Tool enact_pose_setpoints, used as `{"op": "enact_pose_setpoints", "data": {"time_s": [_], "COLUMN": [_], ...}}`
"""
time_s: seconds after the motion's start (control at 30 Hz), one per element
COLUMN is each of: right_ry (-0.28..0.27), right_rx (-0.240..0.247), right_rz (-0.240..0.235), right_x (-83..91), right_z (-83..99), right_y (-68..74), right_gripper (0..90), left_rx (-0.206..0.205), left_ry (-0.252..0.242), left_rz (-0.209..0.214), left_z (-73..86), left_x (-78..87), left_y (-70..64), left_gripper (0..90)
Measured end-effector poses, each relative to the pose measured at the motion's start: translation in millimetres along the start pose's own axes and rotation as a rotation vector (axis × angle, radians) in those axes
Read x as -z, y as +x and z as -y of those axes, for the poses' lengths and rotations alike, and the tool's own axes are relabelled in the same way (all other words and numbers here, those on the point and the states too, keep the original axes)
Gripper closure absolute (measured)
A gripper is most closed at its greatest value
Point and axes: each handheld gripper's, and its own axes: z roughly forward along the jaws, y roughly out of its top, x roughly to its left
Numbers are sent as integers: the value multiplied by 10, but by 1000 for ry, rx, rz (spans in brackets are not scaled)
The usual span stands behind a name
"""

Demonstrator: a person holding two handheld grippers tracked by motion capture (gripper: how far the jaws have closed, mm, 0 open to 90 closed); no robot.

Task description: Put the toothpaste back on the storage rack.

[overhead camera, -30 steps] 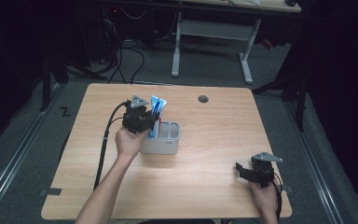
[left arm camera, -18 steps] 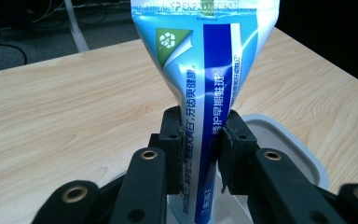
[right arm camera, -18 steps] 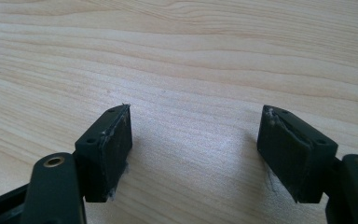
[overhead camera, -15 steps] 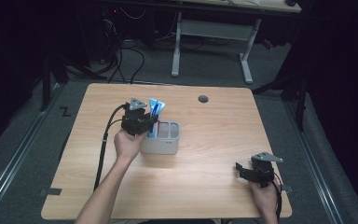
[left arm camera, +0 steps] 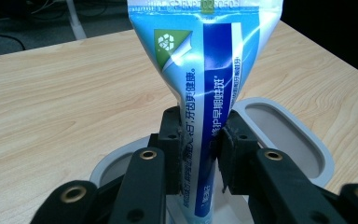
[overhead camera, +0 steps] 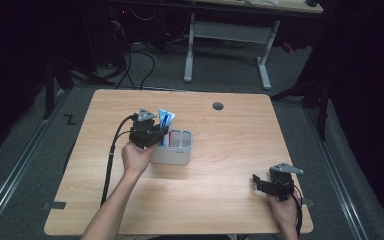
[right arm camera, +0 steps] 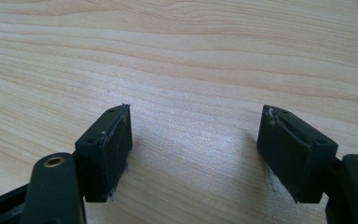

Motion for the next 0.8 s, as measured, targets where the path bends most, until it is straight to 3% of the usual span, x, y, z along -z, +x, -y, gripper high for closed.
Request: {"op": "enact_pose_setpoints", "data": {"time_s": [0.57, 0.8], "right_ry": [0, 0], "right_rx": [0, 0], "right_rz": [0, 0], "right_x": [0, 0], "right_z": [0, 0], "right_y": [0, 1], "right_gripper": [265, 264], "left_rx": [2, 4], "left_ry": [-13, -18], "left_rz": [-2, -11], "left_z": [30, 58], "left_x": [71, 112], "left_y": [6, 26], "left_gripper": [686, 591]}}
